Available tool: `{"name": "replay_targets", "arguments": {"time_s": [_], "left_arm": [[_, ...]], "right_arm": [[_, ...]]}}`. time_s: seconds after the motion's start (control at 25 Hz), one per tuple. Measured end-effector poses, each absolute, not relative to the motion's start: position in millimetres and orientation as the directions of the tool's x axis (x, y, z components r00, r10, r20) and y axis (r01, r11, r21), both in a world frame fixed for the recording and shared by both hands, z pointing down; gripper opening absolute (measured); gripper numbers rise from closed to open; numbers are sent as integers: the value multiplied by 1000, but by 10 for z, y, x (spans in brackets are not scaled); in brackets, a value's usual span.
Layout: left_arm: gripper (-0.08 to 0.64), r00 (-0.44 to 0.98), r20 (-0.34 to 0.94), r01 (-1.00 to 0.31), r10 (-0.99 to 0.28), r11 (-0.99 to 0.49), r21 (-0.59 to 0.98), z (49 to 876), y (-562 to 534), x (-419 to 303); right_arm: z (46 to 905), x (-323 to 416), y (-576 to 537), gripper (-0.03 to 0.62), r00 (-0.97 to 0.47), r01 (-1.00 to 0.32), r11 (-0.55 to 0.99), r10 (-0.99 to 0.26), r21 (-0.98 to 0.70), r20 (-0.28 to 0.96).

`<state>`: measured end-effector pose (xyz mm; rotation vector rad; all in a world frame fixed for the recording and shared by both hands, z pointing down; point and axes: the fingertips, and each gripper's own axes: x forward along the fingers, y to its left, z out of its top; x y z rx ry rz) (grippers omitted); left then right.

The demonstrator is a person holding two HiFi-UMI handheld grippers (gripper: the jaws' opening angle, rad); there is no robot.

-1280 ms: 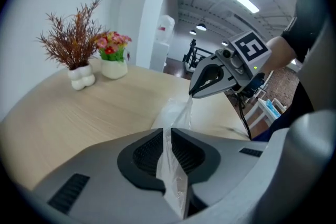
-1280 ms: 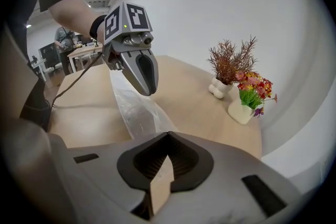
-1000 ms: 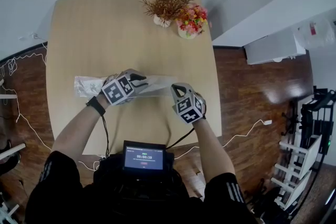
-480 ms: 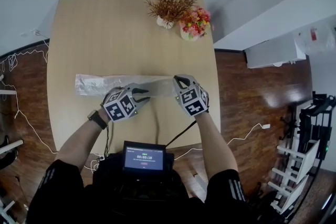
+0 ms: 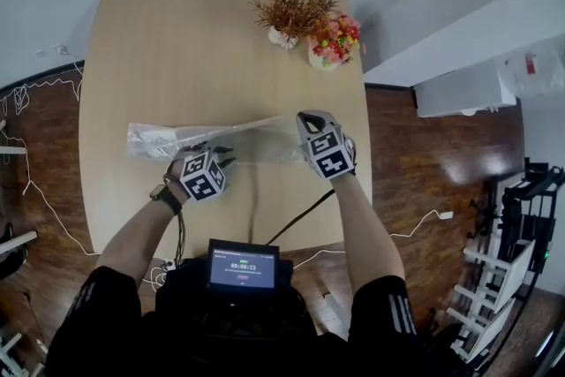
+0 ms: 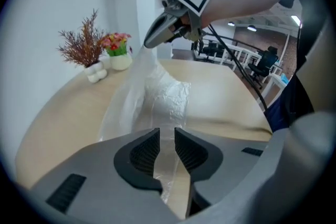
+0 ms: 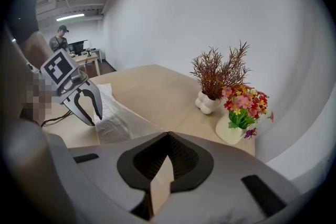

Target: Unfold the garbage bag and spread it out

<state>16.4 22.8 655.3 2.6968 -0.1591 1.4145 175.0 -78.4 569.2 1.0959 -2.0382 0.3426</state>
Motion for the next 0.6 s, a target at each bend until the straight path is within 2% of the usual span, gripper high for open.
{"name": "replay_targets", "arguments": {"time_s": [0.28,0.6], "left_arm": [[91,473,879,-88,-56,-996,-16,6902,200,86],[91,462,886,-84,-30,-996,10,7027,198,81]], "right_arm": [[5799,1789,-993,20,-303,-817,567,-579,107,757],[6094,1908,-1250,20,-248,-851,516,-563,101,788]]}}
